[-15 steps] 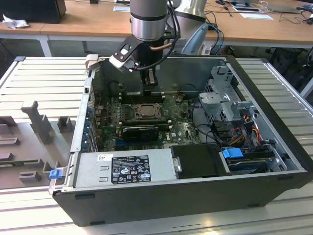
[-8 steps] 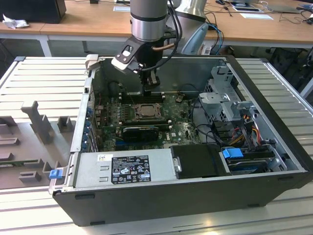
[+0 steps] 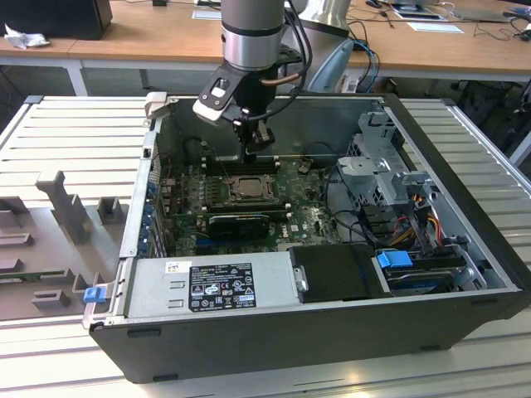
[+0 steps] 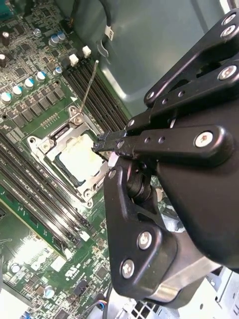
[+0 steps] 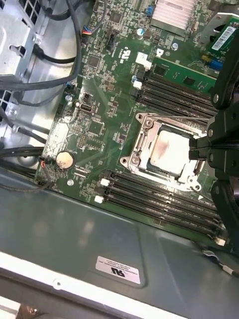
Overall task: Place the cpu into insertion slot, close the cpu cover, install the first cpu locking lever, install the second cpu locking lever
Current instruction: 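Install the first cpu locking lever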
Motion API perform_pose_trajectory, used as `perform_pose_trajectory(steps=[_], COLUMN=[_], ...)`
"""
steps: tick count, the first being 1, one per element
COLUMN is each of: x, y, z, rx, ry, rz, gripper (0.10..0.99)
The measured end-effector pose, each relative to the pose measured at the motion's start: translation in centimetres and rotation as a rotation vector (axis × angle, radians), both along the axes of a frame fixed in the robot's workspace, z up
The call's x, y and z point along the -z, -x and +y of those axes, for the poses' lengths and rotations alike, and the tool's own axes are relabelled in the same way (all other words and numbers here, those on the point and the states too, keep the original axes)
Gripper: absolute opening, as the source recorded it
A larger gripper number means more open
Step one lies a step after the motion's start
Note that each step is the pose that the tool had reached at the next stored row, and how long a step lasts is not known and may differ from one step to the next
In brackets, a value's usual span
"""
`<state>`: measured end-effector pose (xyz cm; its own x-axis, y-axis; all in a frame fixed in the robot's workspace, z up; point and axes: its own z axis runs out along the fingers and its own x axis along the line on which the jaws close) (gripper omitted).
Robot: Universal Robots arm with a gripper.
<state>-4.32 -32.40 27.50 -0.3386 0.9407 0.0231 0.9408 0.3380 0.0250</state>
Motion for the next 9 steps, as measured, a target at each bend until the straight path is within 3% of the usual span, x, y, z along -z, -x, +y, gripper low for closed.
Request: perform_pose_trajectory(steps=[9], x=[0.00], y=[-0.01], z=[0.00], rx=[-0.051], ry=[0.000], rz=[0.0001], gripper=[0.106])
